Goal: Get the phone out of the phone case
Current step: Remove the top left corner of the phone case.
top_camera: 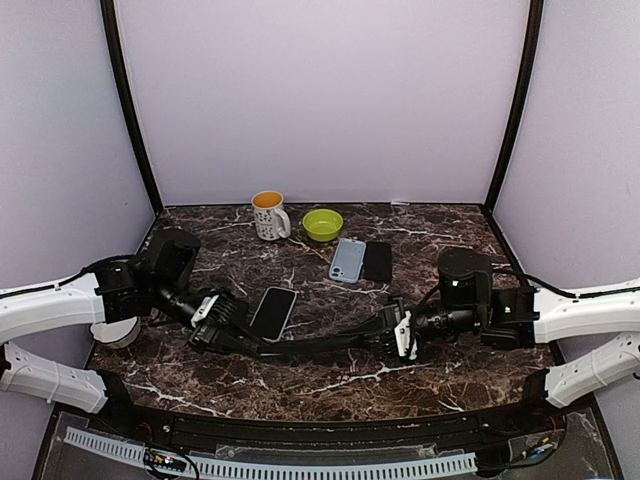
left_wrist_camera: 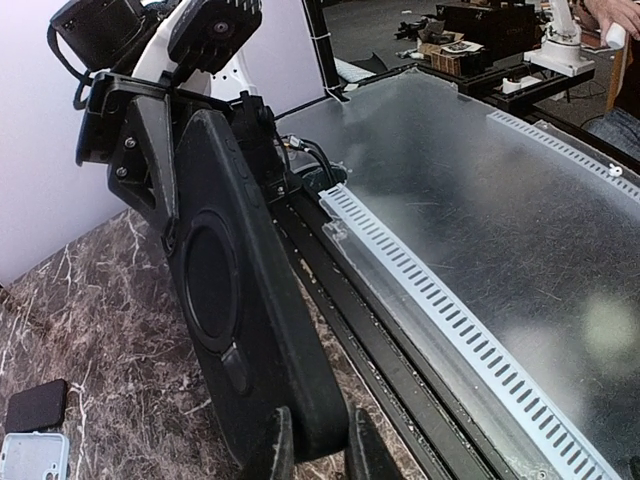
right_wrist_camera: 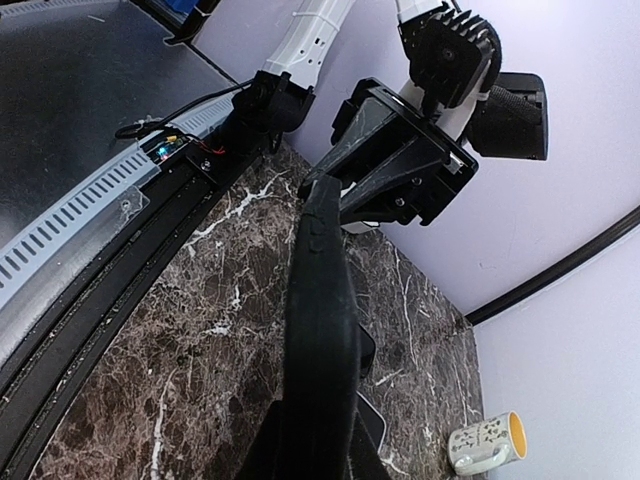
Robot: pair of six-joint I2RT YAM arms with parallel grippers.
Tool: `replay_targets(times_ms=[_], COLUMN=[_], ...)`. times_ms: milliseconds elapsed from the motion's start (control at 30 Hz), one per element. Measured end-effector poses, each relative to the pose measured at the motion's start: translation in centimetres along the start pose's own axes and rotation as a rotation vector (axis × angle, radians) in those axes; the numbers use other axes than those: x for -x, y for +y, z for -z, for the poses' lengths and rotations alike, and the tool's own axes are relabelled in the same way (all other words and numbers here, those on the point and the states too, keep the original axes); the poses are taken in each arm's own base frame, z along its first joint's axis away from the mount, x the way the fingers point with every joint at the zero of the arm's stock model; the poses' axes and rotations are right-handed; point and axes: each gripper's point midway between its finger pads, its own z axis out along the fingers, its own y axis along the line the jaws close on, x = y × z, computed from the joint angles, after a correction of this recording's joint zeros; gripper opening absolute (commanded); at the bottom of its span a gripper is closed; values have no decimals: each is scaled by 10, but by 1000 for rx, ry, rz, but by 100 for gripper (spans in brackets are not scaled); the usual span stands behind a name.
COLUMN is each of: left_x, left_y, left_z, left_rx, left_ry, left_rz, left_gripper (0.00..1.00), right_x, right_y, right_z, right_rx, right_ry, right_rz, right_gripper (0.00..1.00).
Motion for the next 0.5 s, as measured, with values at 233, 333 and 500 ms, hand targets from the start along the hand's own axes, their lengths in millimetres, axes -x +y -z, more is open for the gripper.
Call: replay_targets(times_ms=[233,333,500], left_x=[-3,-7,-11], left_y=[-7,-12,-19], left_z=[-3,-6,-9], left_rx=[-31,-52,-81], left_ry=[14,23,36], left_rz=[10,19,37], left_gripper=[16,16,16], right_x=[2,3,5], right_y=[6,11,17], right_z=[-2,-4,-7], right_rx=[18,36,60], right_ry=[11,16,26], right_rz=[35,47,84], right_gripper=[0,0,0])
